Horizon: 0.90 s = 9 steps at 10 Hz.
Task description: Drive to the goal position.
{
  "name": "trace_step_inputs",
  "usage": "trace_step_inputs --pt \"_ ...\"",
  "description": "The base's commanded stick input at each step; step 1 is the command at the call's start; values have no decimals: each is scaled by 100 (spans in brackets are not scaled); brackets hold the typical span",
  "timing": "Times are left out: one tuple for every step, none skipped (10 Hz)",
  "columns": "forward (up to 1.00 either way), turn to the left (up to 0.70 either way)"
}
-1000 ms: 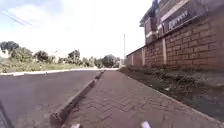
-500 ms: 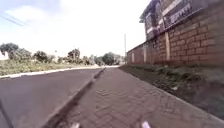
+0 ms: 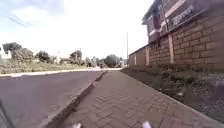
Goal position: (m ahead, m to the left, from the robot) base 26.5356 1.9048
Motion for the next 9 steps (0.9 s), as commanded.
trace_step_inputs --pt "70 0" --pt "70 0" --pt "70 0" --pt "70 0" --pt "70 0" --pt "70 0" --pt "70 0" --pt "70 0" --pt "70 0"
